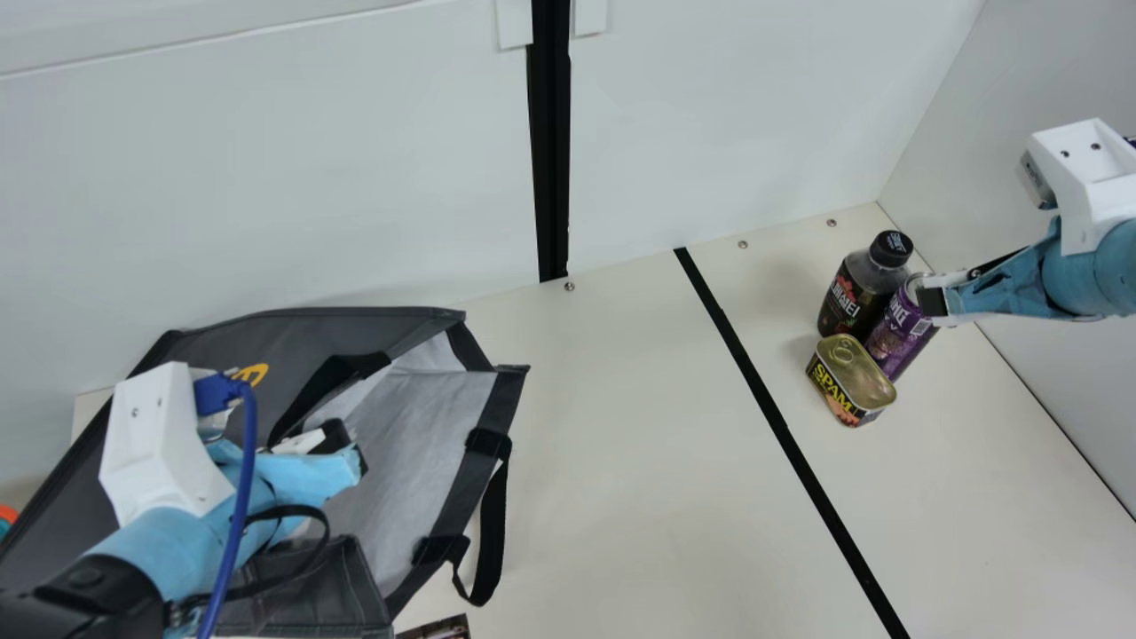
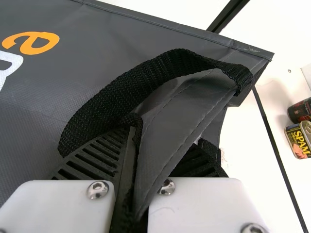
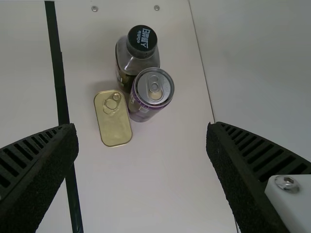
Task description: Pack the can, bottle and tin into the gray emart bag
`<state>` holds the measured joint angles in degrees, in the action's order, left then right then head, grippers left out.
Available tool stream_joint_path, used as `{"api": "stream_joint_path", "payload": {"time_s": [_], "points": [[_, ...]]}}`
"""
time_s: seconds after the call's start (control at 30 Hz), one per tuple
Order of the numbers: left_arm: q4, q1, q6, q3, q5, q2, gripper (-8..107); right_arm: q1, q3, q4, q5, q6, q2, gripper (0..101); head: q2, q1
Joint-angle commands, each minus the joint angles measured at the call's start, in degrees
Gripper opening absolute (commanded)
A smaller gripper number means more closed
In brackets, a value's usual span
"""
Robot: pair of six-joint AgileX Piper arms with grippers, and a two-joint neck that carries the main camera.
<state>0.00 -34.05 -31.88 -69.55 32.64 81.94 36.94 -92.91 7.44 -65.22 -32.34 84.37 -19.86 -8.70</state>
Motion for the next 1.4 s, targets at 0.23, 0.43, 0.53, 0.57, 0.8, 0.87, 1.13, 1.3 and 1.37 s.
{"api": "stream_joint_path", "payload": {"time_s": [0.23,0.43,0.53,0.57,0.8,0.87,1.13,1.3,1.37], "points": [[0.00,0.00,0.00,0.00,0.00,0.00,10,0.34,0.17,0.33,1.41,-0.72,2.77,91,-0.14,-1.30],[0.00,0.00,0.00,0.00,0.00,0.00,10,0.26,0.00,0.54,2.23,-0.93,4.66,91,-0.14,-1.30],[0.00,0.00,0.00,0.00,0.00,0.00,10,0.21,-0.08,0.57,2.64,-1.02,5.58,91,-0.14,-1.30],[0.00,0.00,0.00,0.00,0.00,0.00,10,0.18,-0.12,0.57,2.78,-1.04,5.89,91,-0.14,-1.30],[0.00,0.00,0.00,0.00,0.00,0.00,10,0.08,-0.65,0.38,3.54,-1.15,8.13,91,-0.14,-1.30],[0.00,0.00,0.00,0.00,0.00,0.00,10,0.04,-0.91,0.33,3.60,-1.13,8.81,91,-0.14,-1.30],[0.00,0.00,0.00,0.00,0.00,0.00,10,-0.22,-1.88,0.21,3.99,-1.30,11.59,91,-0.14,-1.30],[0.00,0.00,0.00,0.00,0.00,0.00,10,-0.35,-2.43,0.24,4.42,-1.68,13.36,91,-0.14,-1.30],[0.00,0.00,0.00,0.00,0.00,0.00,10,-0.37,-2.62,0.35,4.62,-1.90,14.05,91,-0.14,-1.30]]}}
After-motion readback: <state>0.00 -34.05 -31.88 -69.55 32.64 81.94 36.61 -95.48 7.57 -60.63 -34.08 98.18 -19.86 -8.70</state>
